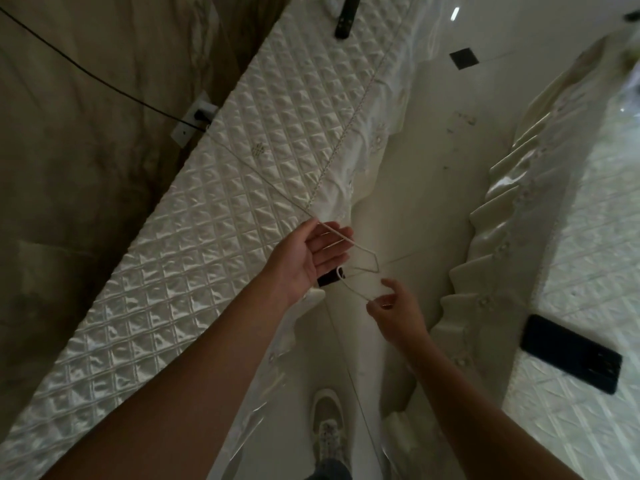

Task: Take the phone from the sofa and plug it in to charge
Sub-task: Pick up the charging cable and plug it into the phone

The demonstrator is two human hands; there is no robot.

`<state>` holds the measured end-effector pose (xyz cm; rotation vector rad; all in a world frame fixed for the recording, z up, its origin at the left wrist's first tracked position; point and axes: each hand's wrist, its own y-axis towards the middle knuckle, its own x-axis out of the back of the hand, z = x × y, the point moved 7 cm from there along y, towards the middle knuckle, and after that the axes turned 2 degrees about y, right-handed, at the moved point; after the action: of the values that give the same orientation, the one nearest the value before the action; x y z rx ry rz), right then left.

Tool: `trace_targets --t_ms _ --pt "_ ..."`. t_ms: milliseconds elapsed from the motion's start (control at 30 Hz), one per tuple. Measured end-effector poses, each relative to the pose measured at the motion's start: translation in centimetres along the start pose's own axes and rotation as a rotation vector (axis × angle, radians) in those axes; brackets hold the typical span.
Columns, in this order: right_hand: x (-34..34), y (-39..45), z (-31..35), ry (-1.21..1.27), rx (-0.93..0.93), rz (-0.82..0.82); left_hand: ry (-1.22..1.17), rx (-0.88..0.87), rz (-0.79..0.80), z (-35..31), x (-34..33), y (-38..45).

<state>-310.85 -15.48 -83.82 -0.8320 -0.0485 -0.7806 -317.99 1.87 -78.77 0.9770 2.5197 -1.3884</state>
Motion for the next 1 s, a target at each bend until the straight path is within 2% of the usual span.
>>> trace_targets --t_ms 100,267,367,433,500,567,633,733,833,933,1000 --pt "0.8 -0.8 0.7 -0.083 0.113 0.001 0.297 -0.064 -0.121 0.9 -0.4 -0.7" --pt "3.1 -1.8 1.5 0.126 0.131 0.021 0.612 -0.178 -0.390 4.4 -0.9 -2.5" --pt "5.1 -2.3 2.1 0.250 0.162 -0.002 0.916 -0.368 -0.484 6.1 -2.3 -4.6" --pt "6.2 -2.8 2.4 0.371 0.163 0.007 0.924 -0.512 -0.582 6.9 -3.0 -6.4" --pt "7.6 -3.5 2.7 0.460 0.165 0.016 0.872 -0.514 -0.644 8.7 -3.8 -7.8" --pt "9.1 -4.3 3.0 0.533 0.175 0.019 0.881 -0.382 -0.578 11.6 -4.8 -8.0" --pt "10.6 -5.1 3.3 0.580 0.185 0.032 0.985 -0.284 -0.430 14.6 -6.4 -7.8" --pt "12.3 -6.2 3.3 0.642 0.186 0.076 1.180 -0.304 -0.265 17.5 -8.7 -7.1" --pt "13.9 -7.0 2.7 0.656 0.207 0.100 1.216 -0.317 -0.206 18.4 -11.1 -6.6" --pt "15.7 -7.2 0.8 0.601 0.230 0.048 1.098 -0.261 -0.175 18.4 -13.1 -5.8" --pt "17.0 -7.1 -1.4 0.529 0.217 -0.022 0.742 -0.165 -0.169 18.1 -14.0 -5.4"
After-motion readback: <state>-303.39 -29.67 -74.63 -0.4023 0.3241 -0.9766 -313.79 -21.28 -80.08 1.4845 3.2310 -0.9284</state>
